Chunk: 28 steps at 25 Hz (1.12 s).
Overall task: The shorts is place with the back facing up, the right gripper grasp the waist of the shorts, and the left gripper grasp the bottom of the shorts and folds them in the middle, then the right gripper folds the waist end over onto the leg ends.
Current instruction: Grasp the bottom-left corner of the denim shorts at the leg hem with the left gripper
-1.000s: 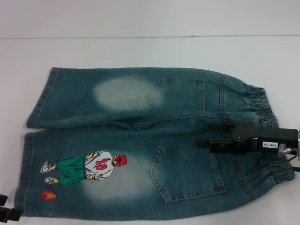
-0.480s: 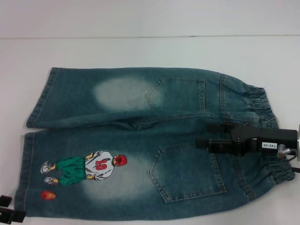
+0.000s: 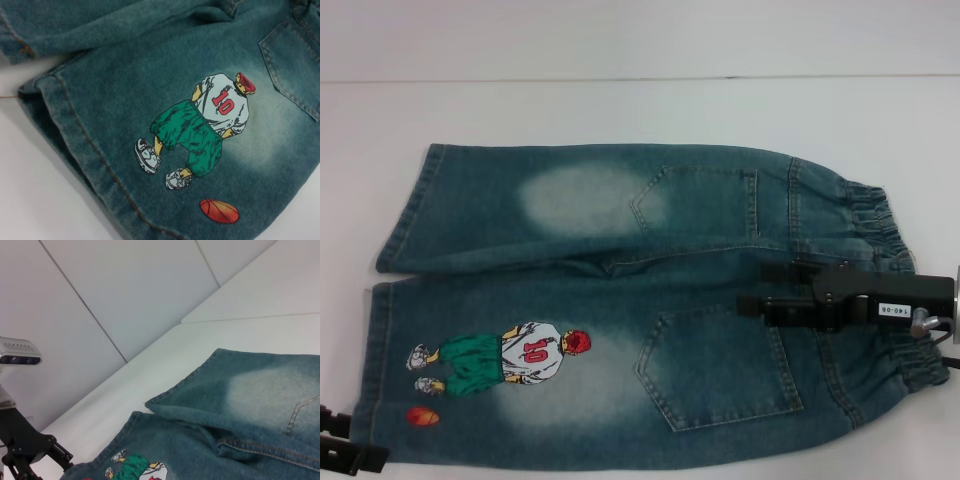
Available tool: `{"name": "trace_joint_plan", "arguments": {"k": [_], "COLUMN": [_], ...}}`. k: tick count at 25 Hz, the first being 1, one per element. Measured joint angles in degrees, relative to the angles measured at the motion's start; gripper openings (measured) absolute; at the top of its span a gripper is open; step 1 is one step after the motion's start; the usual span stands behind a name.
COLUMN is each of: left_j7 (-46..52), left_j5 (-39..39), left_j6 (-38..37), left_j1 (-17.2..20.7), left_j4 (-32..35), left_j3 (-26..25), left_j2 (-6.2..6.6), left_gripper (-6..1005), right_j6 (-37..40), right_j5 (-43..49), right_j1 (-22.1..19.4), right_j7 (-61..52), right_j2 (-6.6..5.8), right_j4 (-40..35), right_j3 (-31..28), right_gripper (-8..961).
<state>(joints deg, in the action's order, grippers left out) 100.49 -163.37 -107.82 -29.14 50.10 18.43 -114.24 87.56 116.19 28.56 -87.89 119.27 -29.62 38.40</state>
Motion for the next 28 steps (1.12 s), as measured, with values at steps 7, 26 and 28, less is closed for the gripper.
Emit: {"name": "trace_joint_plan", "arguments": {"k": [7, 26, 28], "left_j7": [-0.09, -0.43, -0.43], "left_j5": [0.17, 1.04, 1.08], "left_j6": [-0.46, -0.51, 0.0], "left_j1": [-0.04, -0.82, -0.85], "left_j4": [-0.1, -1.23, -1.24], "left_j3": [0.43, 0.55, 0.55], "left_j2": [-0.02, -0.32, -0.5], "left_gripper": [878, 875, 874], "right_j6": [-0.02, -0.02, -0.01], "right_j5": [0.0, 0.0, 0.0], "right_j1": [0.0, -0.09, -0.09], "right_j7": [0.0, 0.09, 0.09], "right_j2": [0.0, 0.0, 0.0], "right_j4": [-0.08, -0.02, 0.0], "right_j3": [0.0, -0.39, -0.43], "right_gripper": [925, 925, 925]}}
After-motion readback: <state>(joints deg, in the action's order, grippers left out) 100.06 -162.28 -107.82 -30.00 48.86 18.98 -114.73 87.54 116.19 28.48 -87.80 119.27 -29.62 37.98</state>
